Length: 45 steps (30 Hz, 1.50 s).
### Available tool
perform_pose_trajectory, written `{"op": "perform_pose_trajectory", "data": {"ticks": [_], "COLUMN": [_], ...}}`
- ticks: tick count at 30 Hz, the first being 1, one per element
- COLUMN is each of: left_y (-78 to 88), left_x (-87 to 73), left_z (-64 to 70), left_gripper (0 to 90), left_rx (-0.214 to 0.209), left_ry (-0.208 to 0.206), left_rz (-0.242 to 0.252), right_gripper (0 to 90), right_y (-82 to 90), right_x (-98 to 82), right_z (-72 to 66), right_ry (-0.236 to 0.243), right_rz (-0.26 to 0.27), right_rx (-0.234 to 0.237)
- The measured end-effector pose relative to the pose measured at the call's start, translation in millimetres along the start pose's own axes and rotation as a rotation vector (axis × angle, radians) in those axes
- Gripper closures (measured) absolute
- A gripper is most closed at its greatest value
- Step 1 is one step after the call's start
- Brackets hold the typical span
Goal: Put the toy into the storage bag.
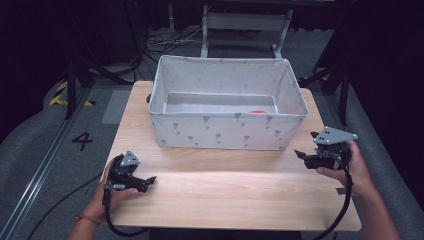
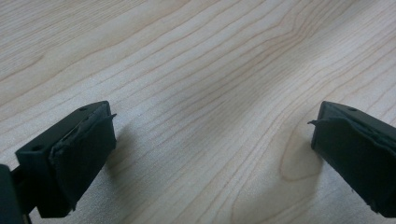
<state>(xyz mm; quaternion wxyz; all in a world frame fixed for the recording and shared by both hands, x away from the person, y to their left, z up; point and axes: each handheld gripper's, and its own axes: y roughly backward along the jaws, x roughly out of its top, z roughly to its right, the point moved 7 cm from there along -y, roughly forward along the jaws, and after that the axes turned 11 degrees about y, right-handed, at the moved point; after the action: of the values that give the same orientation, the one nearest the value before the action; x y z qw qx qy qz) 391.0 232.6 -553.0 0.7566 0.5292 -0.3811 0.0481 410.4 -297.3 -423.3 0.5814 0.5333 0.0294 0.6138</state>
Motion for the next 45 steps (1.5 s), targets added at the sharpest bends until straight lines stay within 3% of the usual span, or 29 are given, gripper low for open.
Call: {"op": "perform_pose_trajectory", "data": {"ticks": [5,7,9,15,18,25,30,45], "left_y": [0.0,0.1,0.0,0.0,-0.2,-0.2,-0.1,-0.2], "left_x": [0.4,0.3,0.7,0.4,0.3,0.4,0.4,0.3], "left_z": [-0.5,-0.4,-0.9,-0.6,-0.1,-0.1,-0.3,0.0], "left_gripper": [0.2,0.2,0.2,0.2,0.2,0.2,0.2,0.2], "left_rx": [0.003,0.002,0.005,0.003,0.002,0.002,0.003,0.002], "left_ry": [-0.005,-0.005,-0.008,-0.006,-0.001,0.0,-0.002,0.001], "left_rz": [0.003,0.002,0.005,0.003,0.003,0.002,0.001,0.002], "right_gripper": [22.1,22.5,22.2,22.3,22.2,21.8,21.6,22.3], "right_y": [-7.1,-12.3,-17.3,-25.7,-28.3,-27.6,-27.8,-26.2], "right_x": [-12.2,-19.6,-27.7,-47.8,-57.4,-73.8,-84.8,-118.8], "right_z": [-5.5,-6.7,-8.6,-15.8,-19.6,-29.8,-33.6,-50.3], "right_ry": [-0.006,-0.04,-0.031,-0.081,-0.082,-0.07,-0.09,-0.189], "right_rz": [-0.023,-0.029,-0.045,-0.035,-0.05,-0.031,-0.039,-0.047], "right_rx": [0.009,0.009,0.011,0.049,0.058,0.076,0.074,0.098]}}
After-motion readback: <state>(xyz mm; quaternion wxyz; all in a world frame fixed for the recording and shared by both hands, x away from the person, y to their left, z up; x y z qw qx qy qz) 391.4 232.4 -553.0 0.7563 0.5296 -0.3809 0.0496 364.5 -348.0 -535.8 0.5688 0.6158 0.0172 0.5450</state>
